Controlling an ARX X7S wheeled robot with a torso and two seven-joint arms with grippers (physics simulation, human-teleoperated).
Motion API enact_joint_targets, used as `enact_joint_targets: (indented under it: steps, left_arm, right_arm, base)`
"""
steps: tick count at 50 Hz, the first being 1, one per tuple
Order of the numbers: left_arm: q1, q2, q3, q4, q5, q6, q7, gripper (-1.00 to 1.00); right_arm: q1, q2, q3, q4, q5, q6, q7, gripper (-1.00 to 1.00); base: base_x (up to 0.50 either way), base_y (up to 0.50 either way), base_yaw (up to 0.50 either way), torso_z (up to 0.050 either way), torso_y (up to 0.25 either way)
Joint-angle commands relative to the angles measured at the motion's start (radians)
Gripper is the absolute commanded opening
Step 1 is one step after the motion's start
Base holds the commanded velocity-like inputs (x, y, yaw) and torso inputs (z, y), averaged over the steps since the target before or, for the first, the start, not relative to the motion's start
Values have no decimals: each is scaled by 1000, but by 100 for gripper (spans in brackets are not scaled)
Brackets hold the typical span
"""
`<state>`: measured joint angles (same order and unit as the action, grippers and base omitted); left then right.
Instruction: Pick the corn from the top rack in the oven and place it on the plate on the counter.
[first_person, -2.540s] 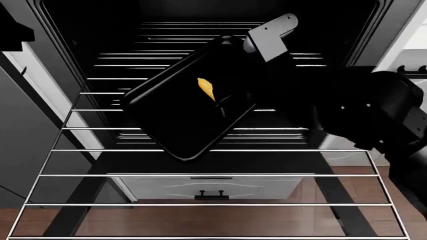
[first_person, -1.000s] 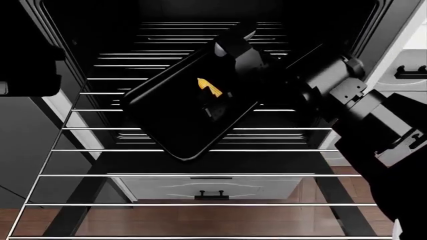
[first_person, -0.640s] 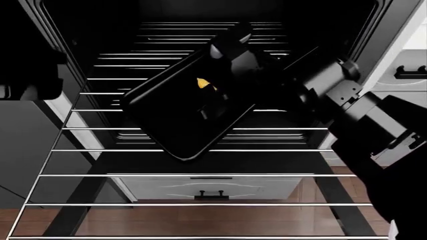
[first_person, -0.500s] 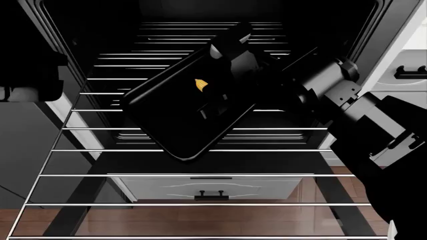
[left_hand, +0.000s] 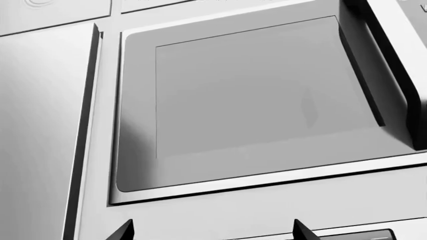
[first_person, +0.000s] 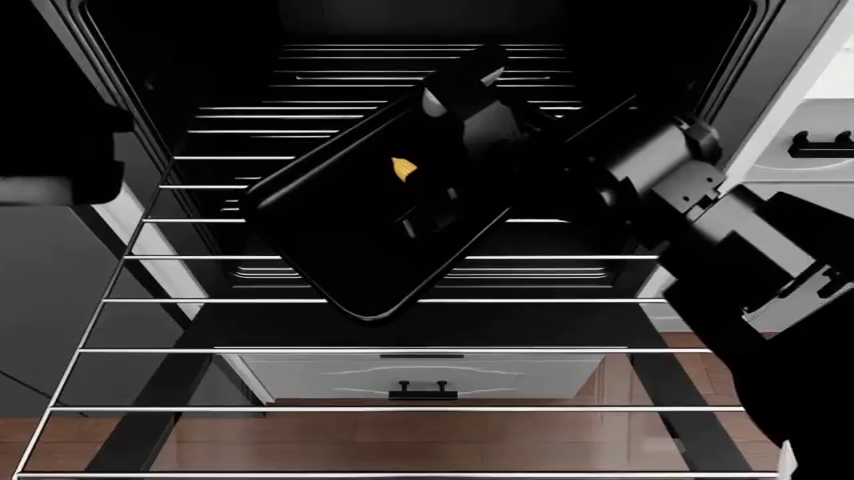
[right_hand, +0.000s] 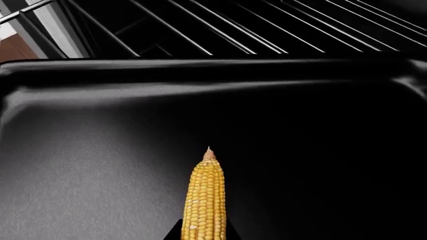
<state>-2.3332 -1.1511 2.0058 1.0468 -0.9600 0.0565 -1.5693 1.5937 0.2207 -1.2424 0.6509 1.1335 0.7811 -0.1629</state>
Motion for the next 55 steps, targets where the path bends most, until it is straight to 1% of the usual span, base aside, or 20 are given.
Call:
enact_joint_targets:
  steps: [1,4,17,28,47,55]
  left_arm:
    - [-15,4,2,0,-9,1,0,100]
    - [-18,5,-3,0,-14,-2,1,100]
    - [-21,8,-12,0,-19,-4,0,100]
    - [-19,6,0,0,-9,3,0,100]
    - [-7,22,-24,0,-22,-3,0,100]
    - [2,27,-34,0,-20,-6,-1,100]
  right_arm:
    - [8,35,6,-70,10,29,34,-100]
    - [15,44,13,-90,18,34,43,-100]
    - [22,137,73,-298,109,95,153,-100]
    - [32,161,107,-383,157,113,198,-100]
    - [26,317,256,-707,394,158,458,-100]
    - [22,348,287,-796,466,162,531,-100]
  base:
    - [0,0,0,0,0]
    - [0,0,0,0,0]
    - [0,0,0,0,0]
    - [0,0,0,0,0]
    - [0,0,0,0,0]
    - [0,0,0,0,0]
